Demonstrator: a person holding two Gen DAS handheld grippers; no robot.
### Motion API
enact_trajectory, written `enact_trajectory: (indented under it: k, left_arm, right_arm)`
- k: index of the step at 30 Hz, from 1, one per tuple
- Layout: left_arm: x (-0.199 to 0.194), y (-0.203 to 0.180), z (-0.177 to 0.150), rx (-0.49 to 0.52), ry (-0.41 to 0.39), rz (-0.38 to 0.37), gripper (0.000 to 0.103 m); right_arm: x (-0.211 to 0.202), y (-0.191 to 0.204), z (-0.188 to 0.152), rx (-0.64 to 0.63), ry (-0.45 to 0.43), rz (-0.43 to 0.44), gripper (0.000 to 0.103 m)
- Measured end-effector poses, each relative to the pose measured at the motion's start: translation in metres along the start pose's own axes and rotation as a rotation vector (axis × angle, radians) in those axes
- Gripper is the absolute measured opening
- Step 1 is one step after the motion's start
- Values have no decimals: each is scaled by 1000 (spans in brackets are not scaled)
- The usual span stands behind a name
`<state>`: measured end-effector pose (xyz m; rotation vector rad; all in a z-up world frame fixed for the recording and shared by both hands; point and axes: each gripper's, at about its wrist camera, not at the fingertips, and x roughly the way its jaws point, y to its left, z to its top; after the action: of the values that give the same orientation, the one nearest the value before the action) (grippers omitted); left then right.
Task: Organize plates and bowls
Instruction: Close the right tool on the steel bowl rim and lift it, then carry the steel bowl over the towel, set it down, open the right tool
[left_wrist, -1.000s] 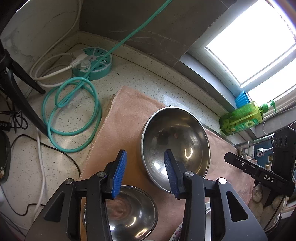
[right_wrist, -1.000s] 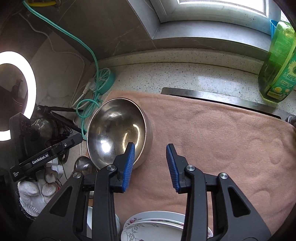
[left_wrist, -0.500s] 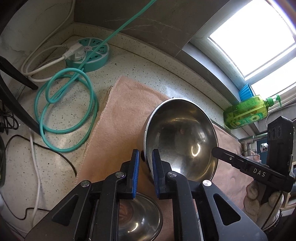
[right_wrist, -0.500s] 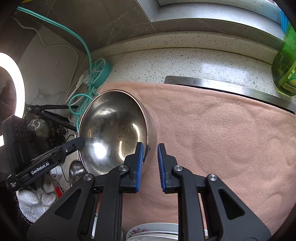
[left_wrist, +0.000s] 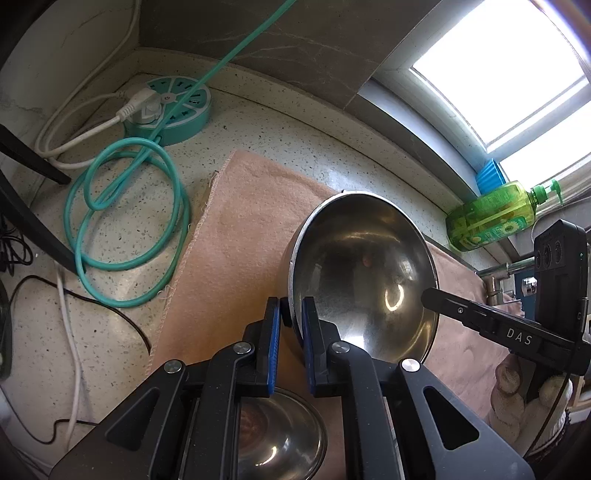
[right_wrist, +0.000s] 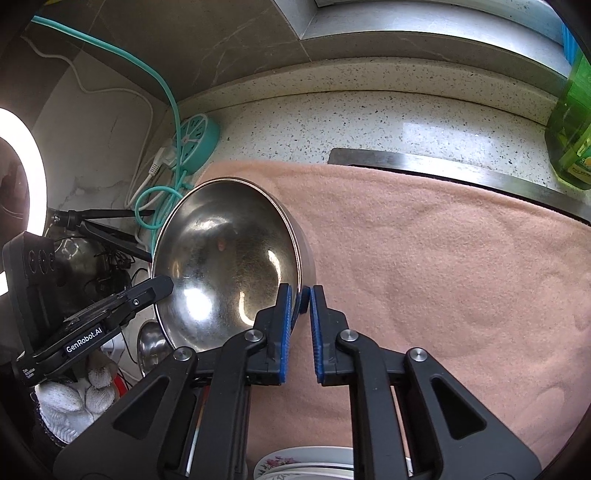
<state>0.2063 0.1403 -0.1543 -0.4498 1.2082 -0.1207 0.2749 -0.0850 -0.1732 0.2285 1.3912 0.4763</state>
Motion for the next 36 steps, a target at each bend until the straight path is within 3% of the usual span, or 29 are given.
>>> enact_trajectory:
  k: [6, 16, 36]
  left_arm:
    - [-7, -6, -4, -1, -3, -22, 10]
    - [-25, -47, -12, 84, -26, -61, 10]
    - [-2, -163, -57, 279, 68, -164, 10]
  right_arm:
    - [-16, -1, -4, 1, -18, 3, 10]
    - [-62, -17, -21, 20, -68, -6, 10]
    - [-153, -115, -98, 186, -183, -78, 10]
